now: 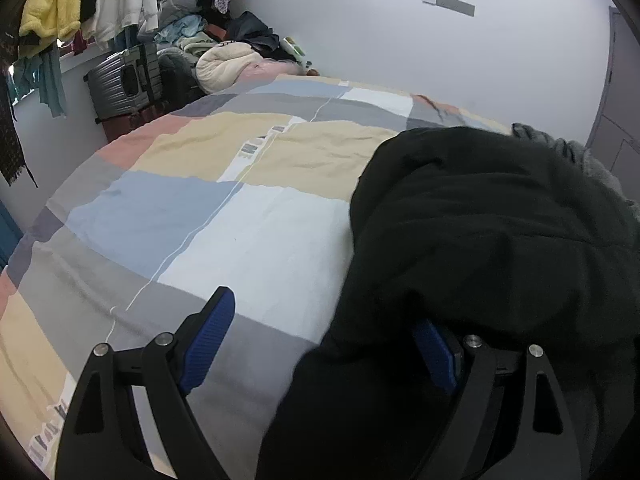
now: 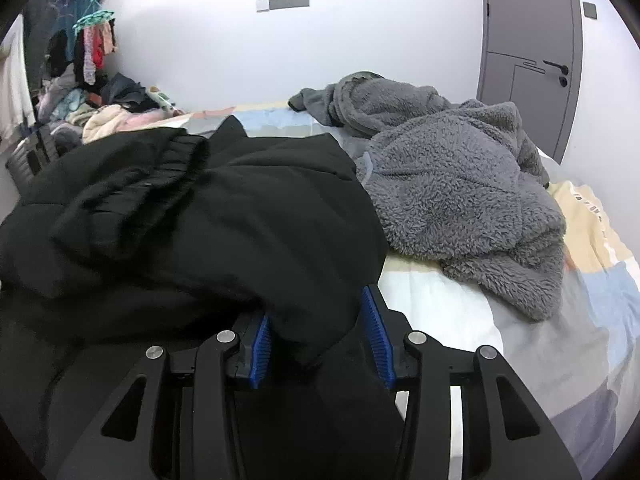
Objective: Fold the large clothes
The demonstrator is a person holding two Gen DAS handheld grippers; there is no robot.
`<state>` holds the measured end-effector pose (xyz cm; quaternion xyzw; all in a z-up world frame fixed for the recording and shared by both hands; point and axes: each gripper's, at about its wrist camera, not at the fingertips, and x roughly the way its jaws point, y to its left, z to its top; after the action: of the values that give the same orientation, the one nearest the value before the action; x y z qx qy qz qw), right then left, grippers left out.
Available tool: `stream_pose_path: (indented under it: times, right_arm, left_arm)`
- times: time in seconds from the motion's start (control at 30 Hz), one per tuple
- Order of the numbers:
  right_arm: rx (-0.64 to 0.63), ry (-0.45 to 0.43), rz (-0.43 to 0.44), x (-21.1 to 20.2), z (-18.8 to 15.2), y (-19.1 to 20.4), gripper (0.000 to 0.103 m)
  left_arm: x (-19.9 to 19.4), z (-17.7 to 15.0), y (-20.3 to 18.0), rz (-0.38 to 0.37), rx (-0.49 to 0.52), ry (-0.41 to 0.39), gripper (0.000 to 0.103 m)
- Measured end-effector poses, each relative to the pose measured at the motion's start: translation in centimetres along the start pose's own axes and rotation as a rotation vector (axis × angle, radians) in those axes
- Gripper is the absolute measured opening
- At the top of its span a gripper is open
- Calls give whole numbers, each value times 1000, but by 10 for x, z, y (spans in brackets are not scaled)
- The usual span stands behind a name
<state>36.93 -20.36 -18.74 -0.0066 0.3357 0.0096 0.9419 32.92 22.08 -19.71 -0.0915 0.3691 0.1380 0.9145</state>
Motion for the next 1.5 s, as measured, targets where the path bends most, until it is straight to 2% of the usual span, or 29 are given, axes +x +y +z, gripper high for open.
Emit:
stream_pose_path:
  times: [0.3, 0.47, 0.67, 0.8, 0.87, 1.0, 1.17, 1.37, 1.5]
  right_arm:
    - [52, -57, 110, -71, 1, 26, 41]
    - [17, -110, 142, -114, 9, 49, 41]
    - [19, -241, 191, -196, 43, 63, 41]
    - [-8, -324, 196, -260, 66, 72, 41]
    - [-15, -371, 203, -295, 72, 76, 41]
    - [-48, -446, 209, -355, 75, 81, 41]
    - [-70, -483, 240, -414, 68, 84, 41]
    - [-87, -521, 268, -465, 65, 79, 41]
    - [-89, -524, 280, -491, 66, 58, 41]
  left_arm:
    - [-73, -7, -9, -99, -7, -57, 86]
    - [-122, -5, -20, -144, 6, -92, 86]
    - [-195, 7, -32, -169, 60, -154, 86]
    - [-249, 21, -29, -207, 48, -189, 86]
    - [-277, 23, -28, -193, 62, -219, 86]
    - [-331, 20, -24, -203, 88, -273, 87]
    - [-402, 8, -11, -203, 123, -354, 88]
    - [-455, 0, 12, -232, 134, -381, 89]
    - [-475, 6, 47, -271, 89, -362, 89]
